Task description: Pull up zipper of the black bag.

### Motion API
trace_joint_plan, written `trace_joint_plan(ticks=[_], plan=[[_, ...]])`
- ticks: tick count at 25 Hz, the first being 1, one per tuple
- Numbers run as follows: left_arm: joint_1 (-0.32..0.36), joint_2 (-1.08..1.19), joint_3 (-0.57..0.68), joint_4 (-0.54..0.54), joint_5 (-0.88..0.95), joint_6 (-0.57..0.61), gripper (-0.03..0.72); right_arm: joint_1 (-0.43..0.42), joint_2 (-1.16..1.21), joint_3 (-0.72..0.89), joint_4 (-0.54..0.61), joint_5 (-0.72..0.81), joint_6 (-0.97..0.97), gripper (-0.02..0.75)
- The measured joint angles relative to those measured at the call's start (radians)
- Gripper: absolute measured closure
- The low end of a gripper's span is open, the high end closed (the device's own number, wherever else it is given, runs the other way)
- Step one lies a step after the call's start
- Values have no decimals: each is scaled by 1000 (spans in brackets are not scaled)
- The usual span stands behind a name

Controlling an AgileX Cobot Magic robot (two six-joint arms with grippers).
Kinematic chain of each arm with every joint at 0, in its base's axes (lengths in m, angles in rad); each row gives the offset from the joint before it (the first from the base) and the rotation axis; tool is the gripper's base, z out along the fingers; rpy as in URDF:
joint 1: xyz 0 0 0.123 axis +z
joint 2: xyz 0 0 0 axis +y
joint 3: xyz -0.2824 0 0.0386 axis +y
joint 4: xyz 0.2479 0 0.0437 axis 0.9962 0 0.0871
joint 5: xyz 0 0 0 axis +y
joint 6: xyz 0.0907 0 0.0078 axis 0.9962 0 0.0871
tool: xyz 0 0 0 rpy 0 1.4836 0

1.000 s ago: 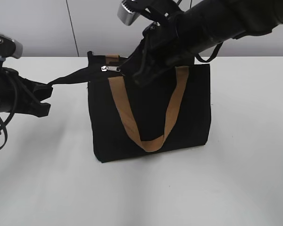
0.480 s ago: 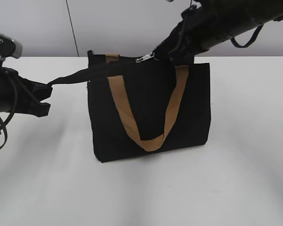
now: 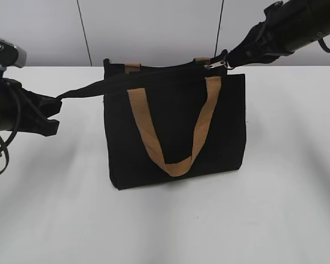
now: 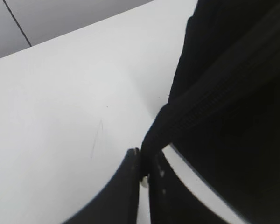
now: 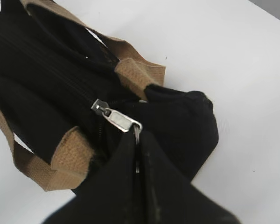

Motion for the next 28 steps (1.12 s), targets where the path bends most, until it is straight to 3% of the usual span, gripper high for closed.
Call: trace_joint_plan(ticks=[3,6,9,11,14,17,22,28], plan=[[0,0,0,-3,0,0,676,0,0,0,2,4,7,738],[0,0,0,-73,0,0,676,0,-1,0,24,6,7,736],[0,0,0,-149,6,-1,643,-2,-3,0,43,12,11,662],[0,-4,0,-197,31,-4,550,-3,-10,0,46,17,31,550],[1,-44,0,-281,96,-6,338,-5,-24,0,48,34,61,379],[1,-111,0,-358,191,-7,234,-5,-40,0,48,61,76,323],[1,-250,0,-471,430,-8,257,-3,-63,0,6,115,136,307],[1,-469,0,-531,687,37,271,72,-142,0,-182,177,277,305]])
